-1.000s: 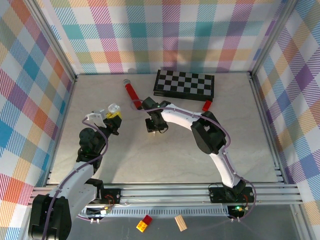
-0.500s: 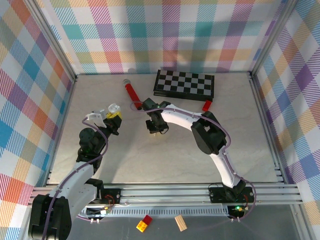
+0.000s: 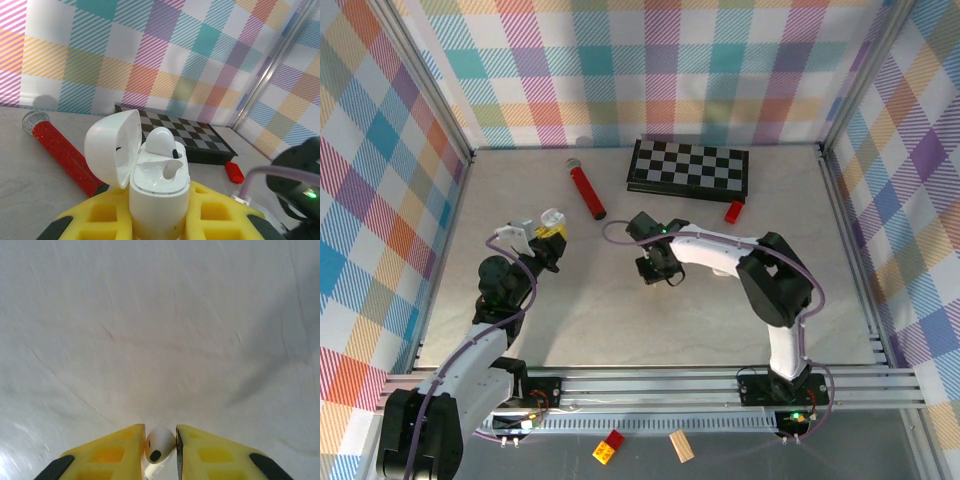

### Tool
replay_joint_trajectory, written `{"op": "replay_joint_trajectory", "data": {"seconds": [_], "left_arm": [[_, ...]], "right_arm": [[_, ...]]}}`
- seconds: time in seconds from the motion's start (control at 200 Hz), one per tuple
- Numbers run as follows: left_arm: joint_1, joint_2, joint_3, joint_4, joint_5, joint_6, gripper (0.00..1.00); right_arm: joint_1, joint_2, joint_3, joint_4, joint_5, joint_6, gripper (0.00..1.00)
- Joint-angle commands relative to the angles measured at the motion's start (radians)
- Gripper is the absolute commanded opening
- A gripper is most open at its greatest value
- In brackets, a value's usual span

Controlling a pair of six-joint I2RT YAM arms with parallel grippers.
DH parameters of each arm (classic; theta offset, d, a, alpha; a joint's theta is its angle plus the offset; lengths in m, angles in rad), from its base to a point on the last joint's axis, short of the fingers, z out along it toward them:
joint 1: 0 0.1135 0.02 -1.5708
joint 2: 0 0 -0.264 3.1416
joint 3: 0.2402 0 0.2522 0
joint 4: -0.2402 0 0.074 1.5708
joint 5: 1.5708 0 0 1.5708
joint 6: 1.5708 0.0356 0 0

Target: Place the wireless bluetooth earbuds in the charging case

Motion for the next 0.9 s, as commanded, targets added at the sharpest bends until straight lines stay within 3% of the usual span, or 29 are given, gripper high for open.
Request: {"op": "replay_joint_trajectory", "data": {"seconds": [0.0,0.325,0.65,0.895], "left_arm": [[0.010,-0.007,0.003,0.016,0.029,0.001,0.05],[0.010,0.010,0.026,0.022,0.047,-0.008,0.05],[0.010,-0.004,0.029,0.004,0.051,-0.010,0.05],[0.010,0.005,0.031,0.006,0.059,-0.007,0.05]], "right_arm": [[0.006,-0.077,-0.093,0.009,-0.005,-0.038,0.23],[0.006,-0.160,-0.187,-0.007,-0.003,-0.008,0.23],[0.006,-0.161,-0.130,-0.099,-0.001,0.174,0.40],[0.005,-0.127,-0.132,-0.110,-0.006,0.217,0.36]]}}
